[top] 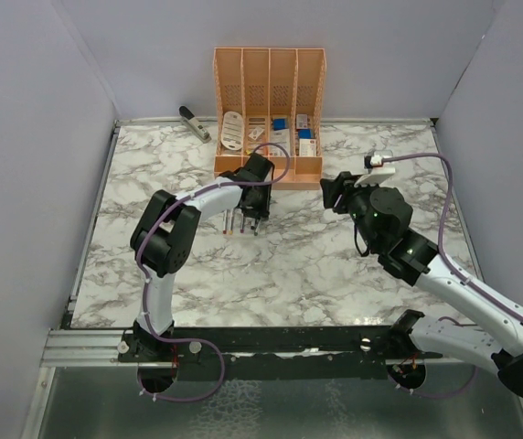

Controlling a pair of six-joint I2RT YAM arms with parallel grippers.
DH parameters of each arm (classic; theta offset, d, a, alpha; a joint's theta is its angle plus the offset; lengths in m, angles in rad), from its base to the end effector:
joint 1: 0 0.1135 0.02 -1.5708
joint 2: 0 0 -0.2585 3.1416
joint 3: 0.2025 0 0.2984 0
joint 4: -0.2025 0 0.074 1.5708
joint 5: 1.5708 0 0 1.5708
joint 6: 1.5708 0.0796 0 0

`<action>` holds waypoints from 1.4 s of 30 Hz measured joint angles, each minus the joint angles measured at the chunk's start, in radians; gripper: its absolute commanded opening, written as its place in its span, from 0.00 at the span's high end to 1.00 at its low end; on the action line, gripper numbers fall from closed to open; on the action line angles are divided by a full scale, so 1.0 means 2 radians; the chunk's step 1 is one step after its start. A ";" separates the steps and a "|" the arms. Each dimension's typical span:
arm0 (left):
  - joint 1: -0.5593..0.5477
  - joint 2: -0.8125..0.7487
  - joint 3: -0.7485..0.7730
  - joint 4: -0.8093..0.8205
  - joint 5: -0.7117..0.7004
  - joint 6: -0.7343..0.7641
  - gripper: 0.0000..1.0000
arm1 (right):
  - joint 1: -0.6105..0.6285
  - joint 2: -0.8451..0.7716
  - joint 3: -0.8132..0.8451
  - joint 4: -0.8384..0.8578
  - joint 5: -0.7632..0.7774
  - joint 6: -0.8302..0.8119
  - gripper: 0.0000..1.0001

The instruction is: Insert the pens into the pen caps

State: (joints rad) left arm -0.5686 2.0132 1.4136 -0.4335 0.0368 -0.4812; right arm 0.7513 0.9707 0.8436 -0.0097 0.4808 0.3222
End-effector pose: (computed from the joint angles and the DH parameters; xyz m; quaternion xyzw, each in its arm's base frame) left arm 0.4067 -0.2633 0.0998 0.0470 0.9628 -0.1484 0.2209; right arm 0.2552 0.1880 0.3296 -0.0030 0.7486 0.1721 0.6402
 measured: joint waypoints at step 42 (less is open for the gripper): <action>0.176 -0.325 -0.123 -0.005 -0.118 0.069 0.57 | -0.418 0.063 -0.072 -0.018 -0.198 0.085 0.32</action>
State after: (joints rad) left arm -0.2157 1.3632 1.1671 -0.4431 -0.1993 -0.3439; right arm -0.0841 1.0969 0.6998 -0.0456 0.0853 0.4931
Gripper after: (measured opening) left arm 0.436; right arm 0.676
